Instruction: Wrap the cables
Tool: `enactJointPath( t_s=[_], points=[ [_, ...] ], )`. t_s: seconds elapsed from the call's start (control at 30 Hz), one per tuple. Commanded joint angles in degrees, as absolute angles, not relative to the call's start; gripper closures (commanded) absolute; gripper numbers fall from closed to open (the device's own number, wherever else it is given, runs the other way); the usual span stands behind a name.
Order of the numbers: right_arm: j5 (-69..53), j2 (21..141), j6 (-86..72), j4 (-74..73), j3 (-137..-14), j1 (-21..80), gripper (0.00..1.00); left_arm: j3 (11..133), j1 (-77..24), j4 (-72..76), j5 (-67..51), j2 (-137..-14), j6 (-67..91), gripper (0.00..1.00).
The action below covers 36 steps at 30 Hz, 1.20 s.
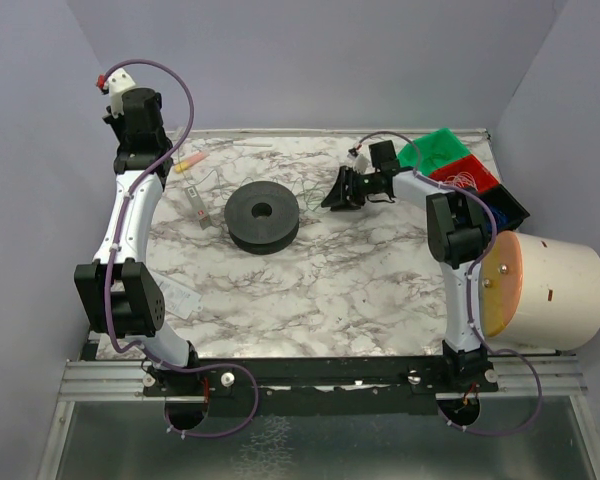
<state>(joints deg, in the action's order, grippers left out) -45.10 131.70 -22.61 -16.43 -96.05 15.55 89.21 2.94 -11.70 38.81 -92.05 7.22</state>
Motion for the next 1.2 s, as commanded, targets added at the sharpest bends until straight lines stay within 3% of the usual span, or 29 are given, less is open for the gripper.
enactJointPath(
  t_s=[0.0,0.47,0.63,0.77,1.0,1.17],
  points=[
    [-49.3,132.4,-28.8,-8.1,-94.7,15.6,0.51,88.4,3.4,-10.8,37.7,-91.9,7.8,1.00],
    [-49.5,136.2,-30.2,-6.8,-97.8,15.9,0.53,88.2,3.3,-11.0,37.1,-91.5,8.2,1.00],
    [-49.6,136.7,-30.2,-7.0,-100.0,15.9,0.68,88.2,3.4,-11.0,37.1,-91.4,8.2,1.00],
    [-48.8,133.8,-26.6,-11.1,-101.3,15.9,0.74,88.8,3.3,-11.3,37.1,-91.1,7.6,1.00],
    [-24.6,122.5,-7.7,-23.3,-103.9,15.9,0.99,92.6,3.4,-12.8,37.6,-90.0,5.7,1.00],
    [-8.5,113.5,2.5,-18.3,-97.1,16.0,1.00,91.4,3.5,-12.0,38.7,-88.1,3.9,1.00]
  ],
)
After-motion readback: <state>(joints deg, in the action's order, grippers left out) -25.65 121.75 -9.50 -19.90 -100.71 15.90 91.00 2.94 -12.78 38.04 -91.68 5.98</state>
